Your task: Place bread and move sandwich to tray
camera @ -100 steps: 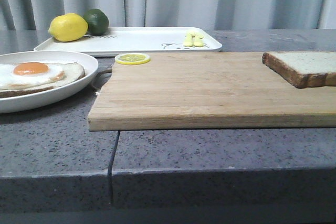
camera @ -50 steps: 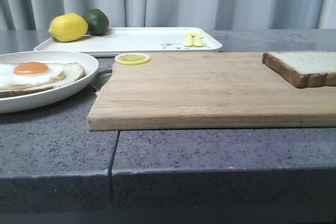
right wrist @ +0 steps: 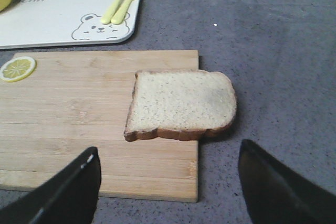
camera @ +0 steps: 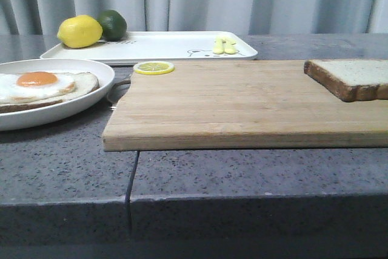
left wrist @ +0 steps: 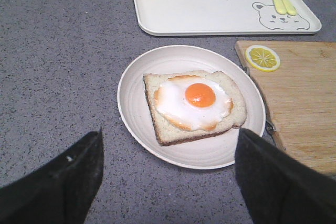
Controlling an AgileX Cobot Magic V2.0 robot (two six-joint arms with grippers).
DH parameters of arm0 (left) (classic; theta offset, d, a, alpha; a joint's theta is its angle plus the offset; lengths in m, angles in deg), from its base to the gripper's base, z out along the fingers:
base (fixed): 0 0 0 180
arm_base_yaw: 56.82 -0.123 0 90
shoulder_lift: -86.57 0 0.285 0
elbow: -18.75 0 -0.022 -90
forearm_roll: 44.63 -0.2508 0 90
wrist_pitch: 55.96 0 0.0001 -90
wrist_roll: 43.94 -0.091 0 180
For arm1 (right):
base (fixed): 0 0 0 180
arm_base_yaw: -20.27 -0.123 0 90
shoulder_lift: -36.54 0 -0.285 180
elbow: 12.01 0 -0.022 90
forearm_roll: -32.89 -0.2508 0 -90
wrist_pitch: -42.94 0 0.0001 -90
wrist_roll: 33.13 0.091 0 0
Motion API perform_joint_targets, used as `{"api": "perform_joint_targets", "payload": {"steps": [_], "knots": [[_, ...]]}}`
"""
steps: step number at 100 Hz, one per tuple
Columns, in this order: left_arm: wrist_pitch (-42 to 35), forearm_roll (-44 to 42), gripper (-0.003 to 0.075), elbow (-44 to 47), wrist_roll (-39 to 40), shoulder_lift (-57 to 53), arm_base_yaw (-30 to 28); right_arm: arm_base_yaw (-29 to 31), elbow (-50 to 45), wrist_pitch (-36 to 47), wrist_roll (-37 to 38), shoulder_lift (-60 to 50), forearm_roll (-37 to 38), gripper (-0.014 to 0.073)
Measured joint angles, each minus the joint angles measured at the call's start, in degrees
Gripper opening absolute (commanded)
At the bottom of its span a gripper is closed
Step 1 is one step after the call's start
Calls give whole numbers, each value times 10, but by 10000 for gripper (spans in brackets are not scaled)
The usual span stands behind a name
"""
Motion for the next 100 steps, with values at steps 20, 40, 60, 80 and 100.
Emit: {"api": "perform_joint_targets", "payload": {"steps": [20,40,60,80,100], "knots": [[0,0,494,0,0,0,0,26,0,12,-63,46,-71,551],[0,0,494,0,0,0,0,102,0,33,-140,112,-156,550],[0,0,494,0,0,0,0,192,0,43,-232,173,-285,550],[0,0,494,0,0,0,0,240,-2,44,-332,216,-423,550],[1,0,494,0,0,0,0,267,-31,51,-410,254,-533,550]]}}
